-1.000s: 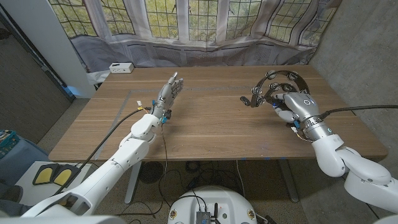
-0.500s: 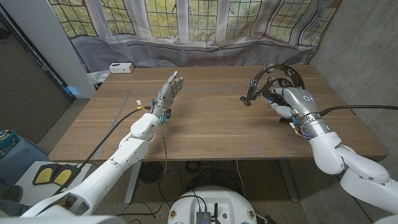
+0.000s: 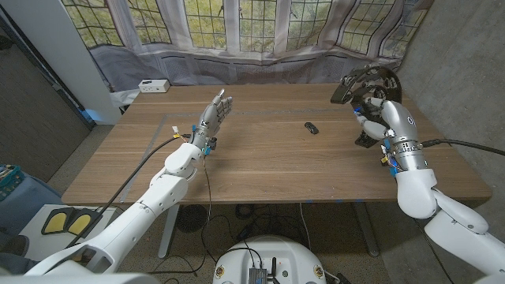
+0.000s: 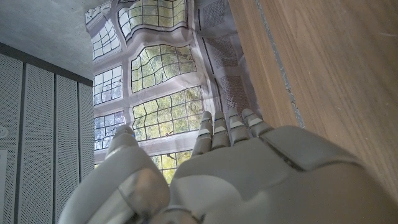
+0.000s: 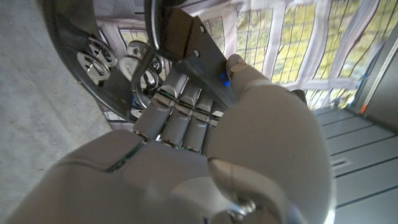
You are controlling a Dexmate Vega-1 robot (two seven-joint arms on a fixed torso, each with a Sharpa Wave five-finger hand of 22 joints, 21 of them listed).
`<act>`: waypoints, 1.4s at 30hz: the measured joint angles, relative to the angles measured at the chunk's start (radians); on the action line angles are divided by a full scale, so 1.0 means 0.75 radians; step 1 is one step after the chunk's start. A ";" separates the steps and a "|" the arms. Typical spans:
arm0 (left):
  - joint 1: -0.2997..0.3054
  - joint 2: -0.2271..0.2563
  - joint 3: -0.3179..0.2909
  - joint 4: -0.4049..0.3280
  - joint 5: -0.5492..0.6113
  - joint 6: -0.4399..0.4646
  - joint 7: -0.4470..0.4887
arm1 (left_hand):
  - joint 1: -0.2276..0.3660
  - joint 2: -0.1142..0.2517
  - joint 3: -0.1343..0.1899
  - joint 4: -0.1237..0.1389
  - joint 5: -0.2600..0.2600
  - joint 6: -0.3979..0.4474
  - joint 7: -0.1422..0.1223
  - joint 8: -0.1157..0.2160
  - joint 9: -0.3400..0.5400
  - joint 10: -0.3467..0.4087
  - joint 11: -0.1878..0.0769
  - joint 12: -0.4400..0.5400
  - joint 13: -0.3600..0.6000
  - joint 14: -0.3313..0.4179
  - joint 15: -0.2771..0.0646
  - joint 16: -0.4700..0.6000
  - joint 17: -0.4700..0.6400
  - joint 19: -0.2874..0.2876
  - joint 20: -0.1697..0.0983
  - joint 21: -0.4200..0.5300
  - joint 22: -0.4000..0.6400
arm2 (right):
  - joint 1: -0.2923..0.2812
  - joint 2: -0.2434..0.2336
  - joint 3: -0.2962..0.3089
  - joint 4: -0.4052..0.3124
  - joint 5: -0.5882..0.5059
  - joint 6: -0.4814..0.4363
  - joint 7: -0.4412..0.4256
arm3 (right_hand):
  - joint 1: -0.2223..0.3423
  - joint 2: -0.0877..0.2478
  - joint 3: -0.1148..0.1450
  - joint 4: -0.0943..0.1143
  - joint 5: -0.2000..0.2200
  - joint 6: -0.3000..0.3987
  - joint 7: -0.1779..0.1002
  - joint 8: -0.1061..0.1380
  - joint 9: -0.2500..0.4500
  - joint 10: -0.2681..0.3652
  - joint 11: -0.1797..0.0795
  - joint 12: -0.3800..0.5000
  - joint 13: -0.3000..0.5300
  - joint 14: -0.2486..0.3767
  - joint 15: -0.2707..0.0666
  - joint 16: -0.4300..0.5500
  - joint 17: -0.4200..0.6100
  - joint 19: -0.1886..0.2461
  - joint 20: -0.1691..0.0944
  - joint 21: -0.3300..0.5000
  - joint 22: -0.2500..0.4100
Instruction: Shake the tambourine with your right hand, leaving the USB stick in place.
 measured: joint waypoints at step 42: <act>0.012 0.002 0.001 -0.019 0.004 0.015 0.017 | 0.000 0.000 0.000 0.000 0.000 0.000 0.000 0.000 0.000 0.007 -0.007 0.000 0.000 0.000 0.000 0.000 0.000 -0.006 0.006 0.000 0.000 | 0.164 0.729 0.181 0.272 1.817 0.417 0.719 | -0.006 0.006 -0.012 0.012 0.005 -0.012 -0.012 -0.026 0.000 -0.005 -0.005 -0.020 0.006 0.000 0.000 -0.020 0.012 -0.020 0.001 0.020 0.000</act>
